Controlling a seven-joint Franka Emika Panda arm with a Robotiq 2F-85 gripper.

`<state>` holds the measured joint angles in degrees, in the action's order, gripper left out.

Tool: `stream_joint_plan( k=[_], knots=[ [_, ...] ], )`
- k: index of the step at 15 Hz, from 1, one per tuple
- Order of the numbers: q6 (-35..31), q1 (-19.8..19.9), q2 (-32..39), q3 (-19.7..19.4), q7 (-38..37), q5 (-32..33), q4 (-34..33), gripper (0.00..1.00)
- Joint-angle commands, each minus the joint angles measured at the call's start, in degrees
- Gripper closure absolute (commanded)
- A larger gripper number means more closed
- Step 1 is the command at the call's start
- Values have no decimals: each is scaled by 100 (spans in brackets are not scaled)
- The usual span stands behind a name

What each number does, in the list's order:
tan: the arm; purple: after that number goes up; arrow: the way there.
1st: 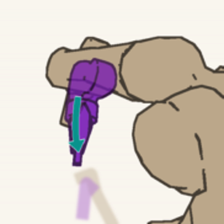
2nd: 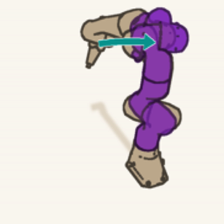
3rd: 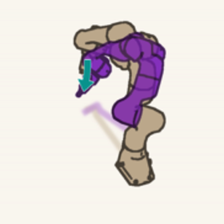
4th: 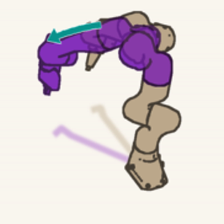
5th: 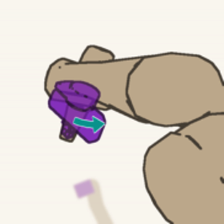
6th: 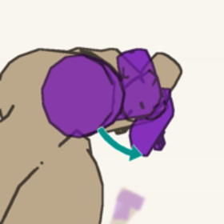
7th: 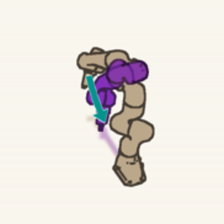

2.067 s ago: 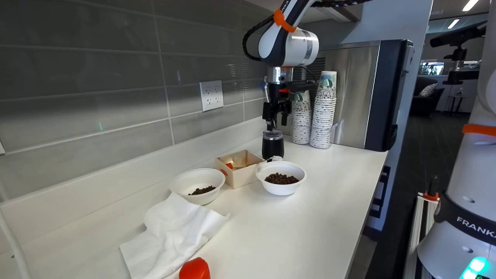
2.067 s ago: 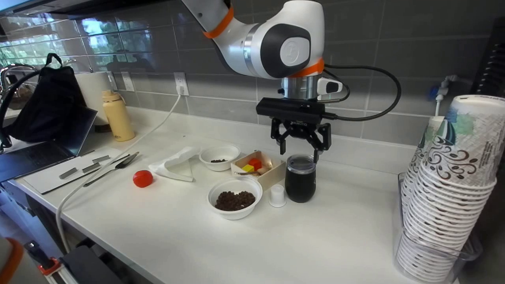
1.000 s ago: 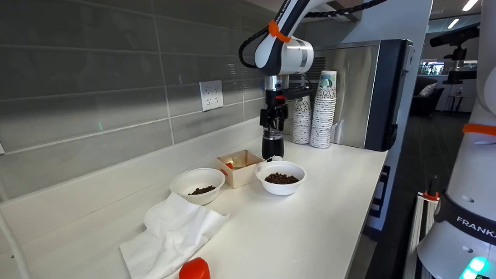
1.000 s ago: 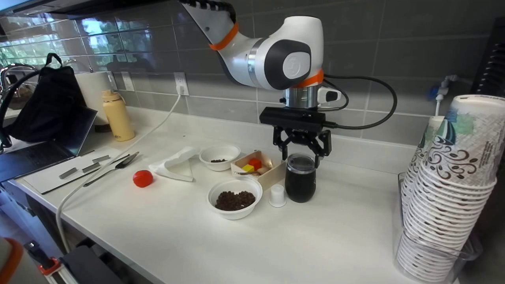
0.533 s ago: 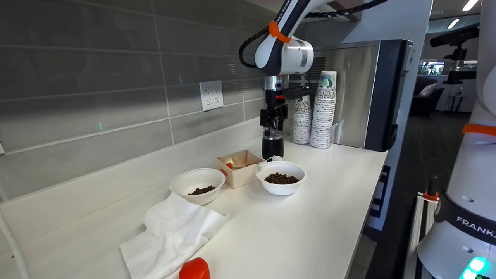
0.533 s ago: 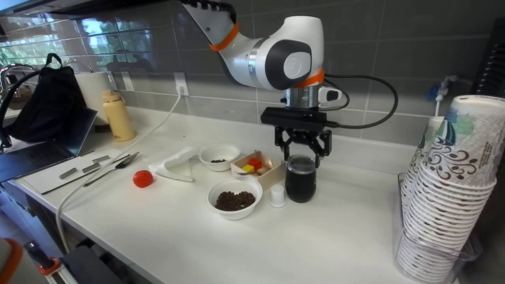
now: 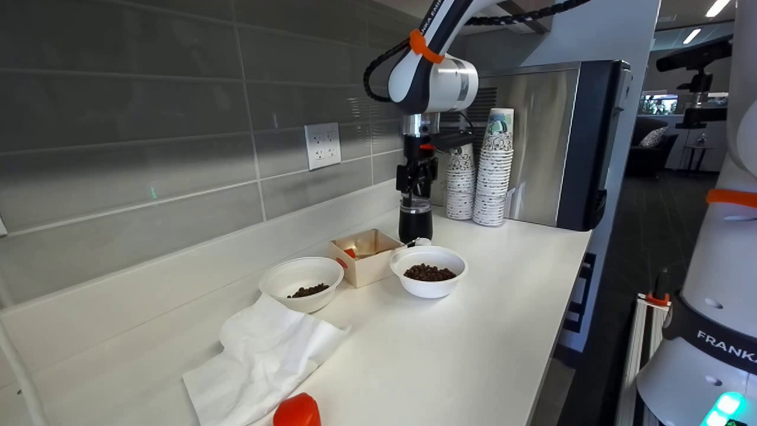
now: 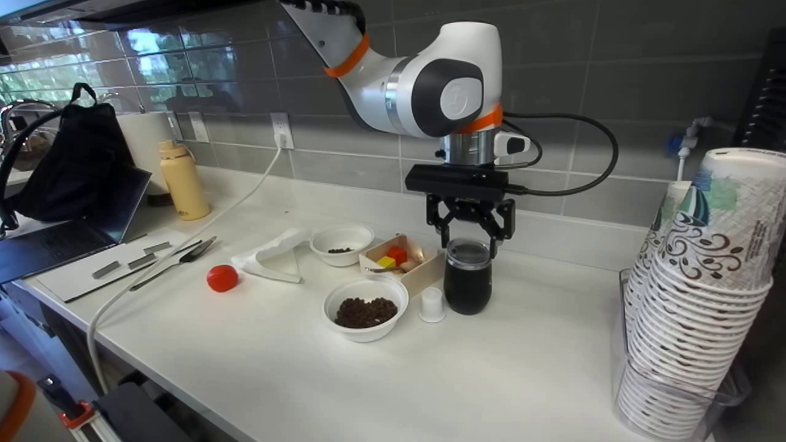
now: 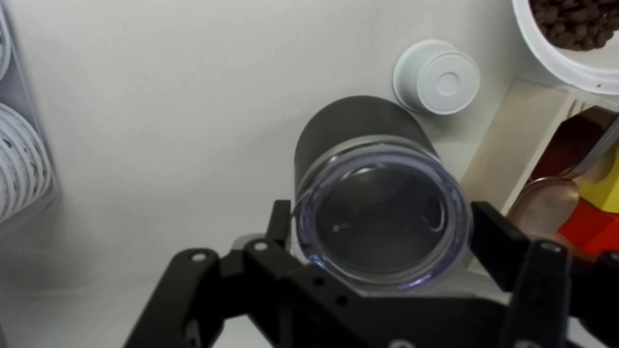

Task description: Remove the lid from the black thermos.

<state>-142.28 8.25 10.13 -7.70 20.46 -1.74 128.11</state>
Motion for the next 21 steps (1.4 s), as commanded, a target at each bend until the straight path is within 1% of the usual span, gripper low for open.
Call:
stream_joint_plan(
  k=[1,6,10,14,16,18,21],
  knots=[
    [165,56,-410,71,103,134,147,35],
    [283,12,-1019,30,-28,399,558,35],
    [387,46,-1636,-62,-62,406,1242,35],
    [144,183,-2188,-257,-305,462,1981,35],
    [-200,285,-2098,-454,-129,367,2054,35],
    [-534,410,-1821,-619,-144,439,1979,35],
    [-930,460,-1325,-799,-19,244,1813,35]
  ],
)
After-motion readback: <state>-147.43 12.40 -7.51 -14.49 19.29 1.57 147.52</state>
